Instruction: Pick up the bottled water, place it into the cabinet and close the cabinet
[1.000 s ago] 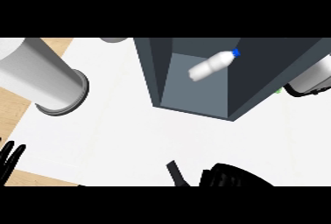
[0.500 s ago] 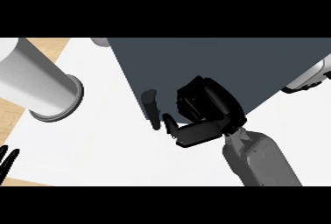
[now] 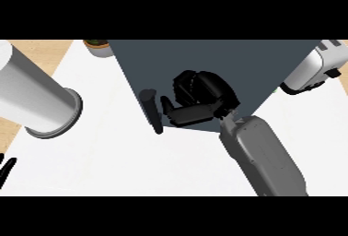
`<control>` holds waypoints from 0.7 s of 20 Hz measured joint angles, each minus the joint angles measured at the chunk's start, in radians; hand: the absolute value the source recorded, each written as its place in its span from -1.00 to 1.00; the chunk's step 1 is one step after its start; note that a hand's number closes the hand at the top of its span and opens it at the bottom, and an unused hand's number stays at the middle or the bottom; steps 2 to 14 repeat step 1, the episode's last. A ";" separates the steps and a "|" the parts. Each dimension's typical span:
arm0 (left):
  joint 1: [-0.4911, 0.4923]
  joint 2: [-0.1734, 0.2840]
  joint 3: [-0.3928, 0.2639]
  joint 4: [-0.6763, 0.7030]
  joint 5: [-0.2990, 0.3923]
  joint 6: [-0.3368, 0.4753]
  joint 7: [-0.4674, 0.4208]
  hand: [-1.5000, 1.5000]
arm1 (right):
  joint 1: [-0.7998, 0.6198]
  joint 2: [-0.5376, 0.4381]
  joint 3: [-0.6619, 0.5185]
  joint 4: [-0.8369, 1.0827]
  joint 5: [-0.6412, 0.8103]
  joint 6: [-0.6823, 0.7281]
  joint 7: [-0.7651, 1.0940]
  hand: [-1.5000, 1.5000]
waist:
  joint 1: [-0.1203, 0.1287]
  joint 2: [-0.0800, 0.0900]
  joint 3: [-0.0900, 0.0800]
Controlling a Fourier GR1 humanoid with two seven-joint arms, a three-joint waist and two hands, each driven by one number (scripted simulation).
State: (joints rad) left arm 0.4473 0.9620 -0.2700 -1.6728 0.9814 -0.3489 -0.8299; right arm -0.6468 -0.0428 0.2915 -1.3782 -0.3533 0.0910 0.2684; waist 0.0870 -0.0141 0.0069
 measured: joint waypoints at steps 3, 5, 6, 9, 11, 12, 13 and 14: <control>-0.002 -0.002 0.000 -0.002 -0.001 0.000 0.004 -1.00 | -0.004 0.003 0.001 0.011 0.005 0.004 -0.012 1.00 | -0.003 -0.003 0.000; -0.002 -0.002 0.000 -0.002 -0.001 0.000 0.004 -1.00 | -0.004 0.003 0.001 0.011 0.005 0.004 -0.012 1.00 | -0.003 -0.003 0.000; -0.002 -0.002 0.000 -0.002 -0.001 0.000 0.004 -1.00 | -0.004 0.003 0.001 0.011 0.005 0.004 -0.012 1.00 | -0.003 -0.003 0.000; -0.002 -0.002 0.000 -0.002 -0.001 0.000 0.004 -1.00 | -0.004 0.003 0.001 0.011 0.005 0.004 -0.012 1.00 | -0.003 -0.003 0.000; -0.002 -0.002 0.000 -0.002 -0.001 0.000 0.004 -1.00 | -0.004 0.003 0.001 0.011 0.005 0.004 -0.012 1.00 | -0.003 -0.003 0.000; -0.002 -0.002 0.000 -0.002 -0.001 0.000 0.004 -1.00 | -0.004 0.003 0.001 0.011 0.005 0.004 -0.012 1.00 | -0.003 -0.003 0.000; -0.002 -0.002 0.000 -0.002 -0.001 0.000 0.004 -1.00 | -0.004 0.003 0.001 0.011 0.005 0.004 -0.012 1.00 | -0.003 -0.003 0.000; -0.002 -0.002 0.000 -0.002 -0.001 0.000 0.004 -1.00 | -0.004 0.003 0.001 0.011 0.005 0.004 -0.012 1.00 | -0.003 -0.003 0.000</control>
